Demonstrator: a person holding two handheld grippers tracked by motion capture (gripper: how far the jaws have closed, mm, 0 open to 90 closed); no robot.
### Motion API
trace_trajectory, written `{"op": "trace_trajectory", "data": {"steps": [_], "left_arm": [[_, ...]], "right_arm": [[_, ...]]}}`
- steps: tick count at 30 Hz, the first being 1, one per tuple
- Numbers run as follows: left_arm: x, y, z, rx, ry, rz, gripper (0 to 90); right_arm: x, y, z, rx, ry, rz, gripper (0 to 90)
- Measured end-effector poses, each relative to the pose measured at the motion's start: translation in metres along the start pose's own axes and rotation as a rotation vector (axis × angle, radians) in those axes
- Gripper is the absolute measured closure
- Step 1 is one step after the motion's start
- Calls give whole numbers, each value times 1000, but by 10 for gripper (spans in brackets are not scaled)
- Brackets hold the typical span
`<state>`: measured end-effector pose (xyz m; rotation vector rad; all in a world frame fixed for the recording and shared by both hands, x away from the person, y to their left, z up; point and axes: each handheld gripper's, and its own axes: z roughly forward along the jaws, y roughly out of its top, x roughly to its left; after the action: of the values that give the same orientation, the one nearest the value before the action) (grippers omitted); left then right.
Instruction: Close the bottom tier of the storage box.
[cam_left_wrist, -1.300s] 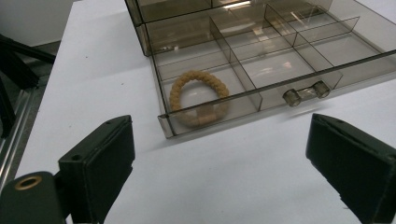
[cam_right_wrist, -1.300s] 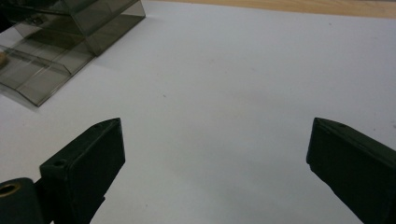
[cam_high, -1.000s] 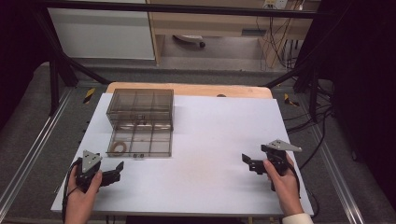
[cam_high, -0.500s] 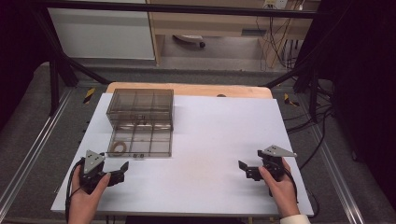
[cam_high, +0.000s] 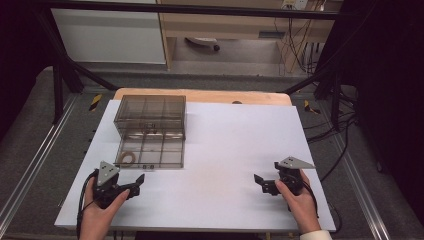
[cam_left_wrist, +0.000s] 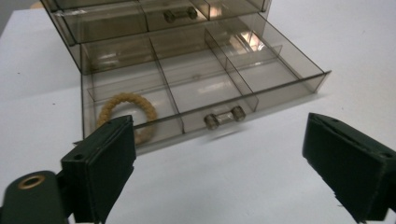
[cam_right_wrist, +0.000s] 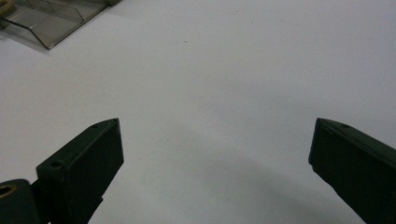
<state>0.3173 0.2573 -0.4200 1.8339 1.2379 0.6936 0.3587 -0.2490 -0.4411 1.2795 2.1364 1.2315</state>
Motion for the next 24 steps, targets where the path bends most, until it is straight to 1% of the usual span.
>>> {"op": "trace_trajectory", "data": {"steps": [2, 3, 4, 6, 8, 9, 10, 12, 14, 15, 17, 20, 23, 24], "left_arm": [[-4, 1, 0, 6, -3, 9, 125], [-8, 1, 0, 0, -10, 14, 136], [-10, 1, 0, 4, -15, 18, 155], [-15, 0, 4, 25, -40, 8, 210], [-20, 1, 7, 47, -49, 20, 276], [-21, 1, 8, 50, -49, 26, 340], [-23, 1, 9, 53, -46, 35, 383], [-23, 1, 11, 51, -47, 39, 508], [-22, 1, 14, 67, -54, 43, 602], [-22, 1, 15, 67, -56, 43, 658], [-20, 0, 18, 70, -63, 38, 741], [-19, -1, 21, 89, -63, 30, 838], [-18, -1, 26, 108, -46, 29, 897], [-18, -1, 29, 121, -37, 32, 898]], "right_arm": [[1, 0, 0, 7, 1, -3, 35], [1, 0, 1, 9, 1, -4, 35], [1, 0, 2, 11, 3, -7, 35], [2, 0, 3, 18, 4, -8, 35], [2, -1, 4, 23, 5, -14, 35], [2, -1, 4, 25, 6, -18, 35], [2, -1, 4, 26, 7, -18, 35], [2, -1, 4, 26, 4, -14, 35], [2, -1, 4, 26, 4, -13, 36], [1, -1, 4, 28, 4, -15, 36], [1, -1, 5, 32, 4, -15, 37], [0, -2, 7, 37, 5, -16, 38], [0, -2, 6, 38, 9, -17, 39], [0, -2, 6, 39, 9, -19, 39]]}}
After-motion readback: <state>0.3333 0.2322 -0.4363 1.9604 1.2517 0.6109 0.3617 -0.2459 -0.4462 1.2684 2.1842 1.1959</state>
